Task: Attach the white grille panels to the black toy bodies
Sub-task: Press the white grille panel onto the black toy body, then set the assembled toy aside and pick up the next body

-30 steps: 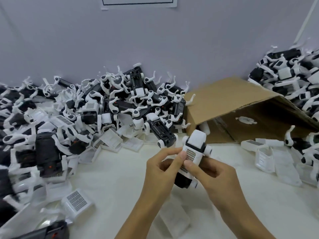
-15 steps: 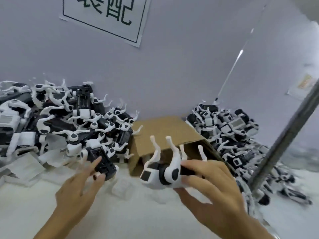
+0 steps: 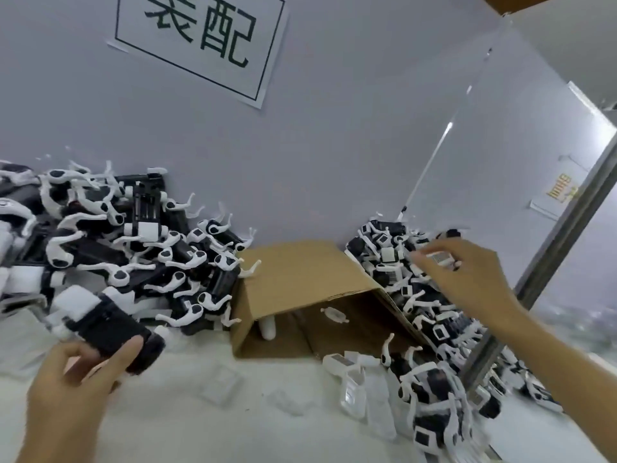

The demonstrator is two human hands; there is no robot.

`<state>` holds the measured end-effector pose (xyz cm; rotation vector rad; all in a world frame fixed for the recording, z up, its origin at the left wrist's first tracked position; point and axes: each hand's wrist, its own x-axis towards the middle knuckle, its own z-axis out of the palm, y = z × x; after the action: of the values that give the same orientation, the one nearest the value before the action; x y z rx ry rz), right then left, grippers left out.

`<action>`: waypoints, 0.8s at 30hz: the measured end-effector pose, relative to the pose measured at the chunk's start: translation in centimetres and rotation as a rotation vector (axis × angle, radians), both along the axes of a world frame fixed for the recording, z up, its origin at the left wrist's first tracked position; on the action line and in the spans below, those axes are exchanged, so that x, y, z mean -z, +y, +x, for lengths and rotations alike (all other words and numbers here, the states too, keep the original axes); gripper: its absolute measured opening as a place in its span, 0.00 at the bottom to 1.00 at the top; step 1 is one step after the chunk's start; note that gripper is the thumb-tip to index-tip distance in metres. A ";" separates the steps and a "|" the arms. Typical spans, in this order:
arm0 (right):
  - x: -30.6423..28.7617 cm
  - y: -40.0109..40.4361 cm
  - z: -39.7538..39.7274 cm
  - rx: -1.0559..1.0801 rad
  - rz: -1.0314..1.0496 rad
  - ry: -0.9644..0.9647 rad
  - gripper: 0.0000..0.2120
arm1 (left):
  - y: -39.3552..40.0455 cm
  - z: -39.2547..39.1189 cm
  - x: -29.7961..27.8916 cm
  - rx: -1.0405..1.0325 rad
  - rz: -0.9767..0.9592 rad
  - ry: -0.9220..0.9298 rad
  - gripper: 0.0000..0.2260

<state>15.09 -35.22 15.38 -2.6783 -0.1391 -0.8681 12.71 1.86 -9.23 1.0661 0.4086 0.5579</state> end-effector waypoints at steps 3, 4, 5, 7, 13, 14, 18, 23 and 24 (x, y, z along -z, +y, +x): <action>6.5 3.8 -1.0 -0.181 0.126 0.177 0.01 | 0.7 -0.5 -1.1 0.027 -0.238 -0.105 0.11; 8.6 5.4 -1.5 -0.249 0.205 0.218 0.03 | 0.6 -0.8 -1.4 0.060 -0.280 -0.129 0.10; 10.6 7.2 -2.0 -0.308 0.292 0.255 0.04 | 0.5 -1.1 -1.6 0.102 -0.291 -0.150 0.16; 14.1 10.8 -3.2 -0.391 0.483 0.346 0.04 | -0.1 -1.7 -2.0 0.185 -0.259 -0.155 0.25; 21.1 20.2 -6.3 -0.566 0.853 0.575 0.10 | -1.4 -3.4 -2.5 0.336 0.090 0.029 0.19; 21.9 21.0 -6.8 -0.580 0.900 0.594 0.11 | -1.4 -3.8 -2.6 0.346 0.137 0.060 0.18; 23.9 22.1 -8.0 -0.596 0.908 0.646 0.13 | -0.8 -4.1 -3.2 0.354 0.107 0.122 0.17; 24.2 20.7 -7.8 -0.617 0.847 0.564 0.10 | -0.7 -4.3 -3.6 0.389 -0.074 0.126 0.10; 24.0 20.6 -7.7 -0.612 0.867 0.529 0.09 | -0.7 -4.4 -3.5 0.399 -0.052 0.127 0.10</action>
<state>7.36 -14.59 -8.65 -1.7818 -0.3374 0.0185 8.31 1.16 -5.70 1.1004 0.3079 0.1247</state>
